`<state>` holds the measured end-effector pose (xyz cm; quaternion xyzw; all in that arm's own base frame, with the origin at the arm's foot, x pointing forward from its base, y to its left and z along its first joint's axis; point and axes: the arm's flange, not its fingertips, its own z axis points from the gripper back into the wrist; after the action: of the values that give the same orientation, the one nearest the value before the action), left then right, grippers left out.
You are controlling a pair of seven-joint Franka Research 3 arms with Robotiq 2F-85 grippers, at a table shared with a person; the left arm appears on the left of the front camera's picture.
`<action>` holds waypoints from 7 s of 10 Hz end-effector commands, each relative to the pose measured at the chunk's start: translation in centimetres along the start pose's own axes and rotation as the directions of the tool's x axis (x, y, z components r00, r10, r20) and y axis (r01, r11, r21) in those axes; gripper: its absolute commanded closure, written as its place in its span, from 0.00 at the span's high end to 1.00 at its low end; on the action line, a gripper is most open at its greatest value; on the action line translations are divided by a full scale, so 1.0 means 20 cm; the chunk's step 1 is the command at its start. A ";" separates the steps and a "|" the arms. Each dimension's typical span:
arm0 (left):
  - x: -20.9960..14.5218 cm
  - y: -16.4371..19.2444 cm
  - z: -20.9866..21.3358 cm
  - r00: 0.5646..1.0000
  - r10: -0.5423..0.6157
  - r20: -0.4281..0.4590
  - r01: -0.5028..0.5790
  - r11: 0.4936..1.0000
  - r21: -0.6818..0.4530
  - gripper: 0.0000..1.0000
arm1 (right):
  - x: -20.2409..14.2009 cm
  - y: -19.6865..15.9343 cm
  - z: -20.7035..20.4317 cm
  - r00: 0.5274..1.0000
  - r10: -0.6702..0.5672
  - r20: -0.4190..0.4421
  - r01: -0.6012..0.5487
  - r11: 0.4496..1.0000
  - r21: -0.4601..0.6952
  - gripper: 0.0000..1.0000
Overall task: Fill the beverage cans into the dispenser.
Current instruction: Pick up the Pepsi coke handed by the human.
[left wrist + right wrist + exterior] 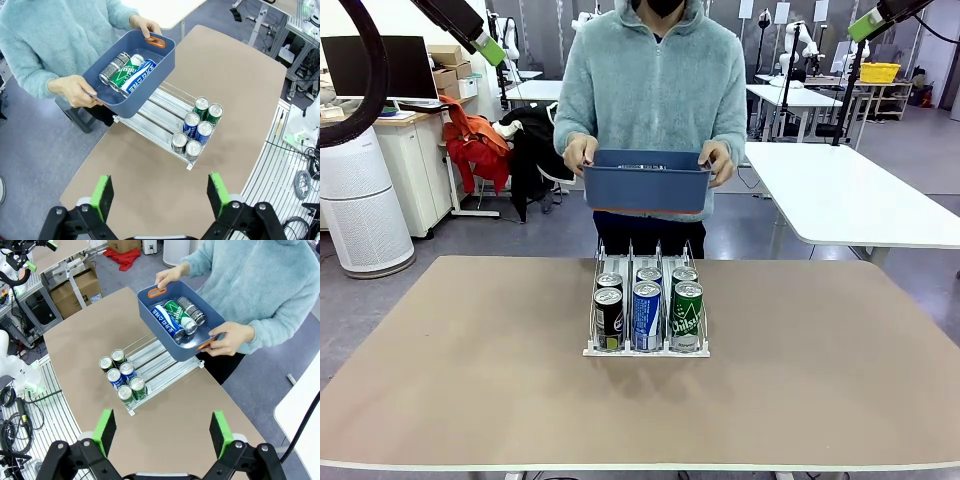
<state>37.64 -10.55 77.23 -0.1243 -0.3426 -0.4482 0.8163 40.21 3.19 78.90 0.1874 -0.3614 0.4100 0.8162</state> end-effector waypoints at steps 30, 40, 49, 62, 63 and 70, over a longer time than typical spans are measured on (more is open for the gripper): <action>-0.01 0.00 0.00 1.000 0.003 0.000 -0.003 1.000 0.014 1.00 | 0.00 0.00 0.00 1.000 -0.003 0.000 0.003 1.000 0.004 1.00; -0.01 0.00 0.00 1.000 0.003 0.000 -0.003 1.000 0.014 1.00 | 0.00 0.00 0.00 1.000 -0.003 0.000 0.003 1.000 0.004 1.00; -0.01 0.00 0.00 1.000 0.003 0.000 -0.003 1.000 0.014 1.00 | 0.00 0.00 0.00 1.000 -0.003 0.000 0.003 1.000 0.004 1.00; -0.01 -0.03 -0.02 0.997 0.080 -0.001 -0.080 0.997 0.011 1.00 | 0.00 0.00 0.00 1.000 -0.003 0.000 0.003 1.000 0.004 1.00; 0.00 -0.03 -0.08 0.996 0.092 -0.012 -0.092 0.995 0.039 1.00 | 0.00 0.00 0.00 1.000 -0.003 0.000 0.003 1.000 0.004 1.00; -0.11 0.05 -0.31 0.998 0.052 -0.018 -0.050 0.997 0.061 1.00 | 0.00 0.00 0.00 1.000 -0.003 0.000 0.003 1.000 0.004 1.00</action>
<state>40.05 -11.58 72.26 -0.1003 -0.3340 -0.4101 0.8427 40.20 3.19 78.90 0.1873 -0.3614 0.4100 0.8162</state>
